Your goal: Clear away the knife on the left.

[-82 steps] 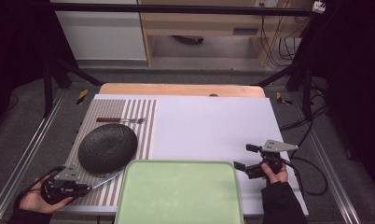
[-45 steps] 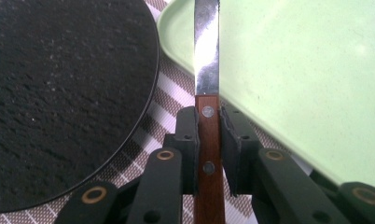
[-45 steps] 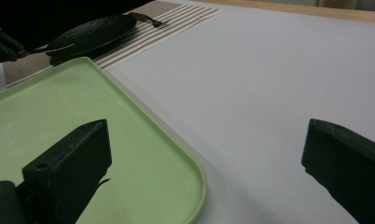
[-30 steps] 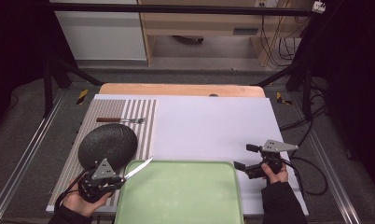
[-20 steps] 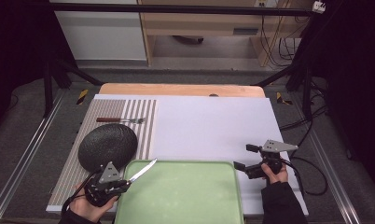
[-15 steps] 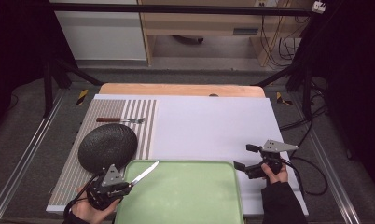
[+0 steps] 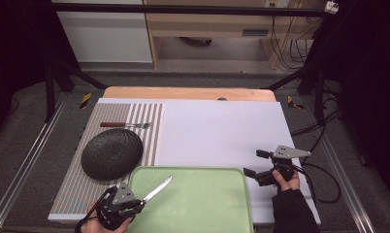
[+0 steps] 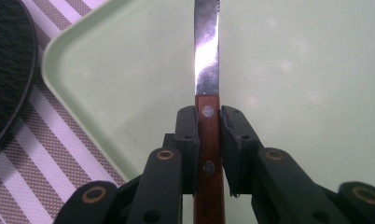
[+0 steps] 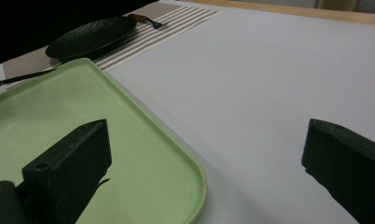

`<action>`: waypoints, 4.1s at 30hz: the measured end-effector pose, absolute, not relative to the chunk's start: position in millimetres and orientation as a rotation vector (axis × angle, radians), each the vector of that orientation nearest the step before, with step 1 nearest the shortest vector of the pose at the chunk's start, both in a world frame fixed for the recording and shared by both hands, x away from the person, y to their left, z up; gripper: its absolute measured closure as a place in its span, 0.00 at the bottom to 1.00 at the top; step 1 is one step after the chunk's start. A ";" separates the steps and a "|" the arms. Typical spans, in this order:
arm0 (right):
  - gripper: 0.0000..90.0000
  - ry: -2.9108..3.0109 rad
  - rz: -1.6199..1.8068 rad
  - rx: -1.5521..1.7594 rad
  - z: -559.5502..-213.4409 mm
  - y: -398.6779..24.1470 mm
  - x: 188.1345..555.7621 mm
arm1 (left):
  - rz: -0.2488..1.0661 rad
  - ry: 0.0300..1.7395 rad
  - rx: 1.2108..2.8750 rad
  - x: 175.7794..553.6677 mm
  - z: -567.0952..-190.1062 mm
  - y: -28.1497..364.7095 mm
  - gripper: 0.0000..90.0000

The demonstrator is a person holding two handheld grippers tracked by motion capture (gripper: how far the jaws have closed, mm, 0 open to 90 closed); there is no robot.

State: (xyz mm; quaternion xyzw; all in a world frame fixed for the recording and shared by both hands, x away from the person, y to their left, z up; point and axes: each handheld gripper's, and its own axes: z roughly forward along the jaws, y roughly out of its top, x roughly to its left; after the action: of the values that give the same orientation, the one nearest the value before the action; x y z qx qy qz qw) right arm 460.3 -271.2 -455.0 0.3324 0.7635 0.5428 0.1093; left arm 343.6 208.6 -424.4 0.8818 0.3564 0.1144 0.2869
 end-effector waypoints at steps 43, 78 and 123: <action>0.02 2.251 1.584 0.978 -455.8 -270.7 461.1 | 0.306 0.936 2.415 335.8 -446.2 192.1 0.81; 0.02 2.246 1.584 0.977 -455.5 -271.1 461.2 | 0.289 0.802 2.440 341.5 -458.6 182.0 1.00; 0.02 2.251 1.580 0.979 -455.7 -270.9 461.1 | 0.343 0.926 2.400 349.8 -456.3 210.7 1.00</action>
State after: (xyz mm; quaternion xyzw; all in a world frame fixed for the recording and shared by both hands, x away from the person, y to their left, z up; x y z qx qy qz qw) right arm 461.1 -270.9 -455.7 0.3333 0.7664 0.5378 0.1110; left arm 349.8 210.7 -456.3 0.8904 0.3436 0.1274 0.2700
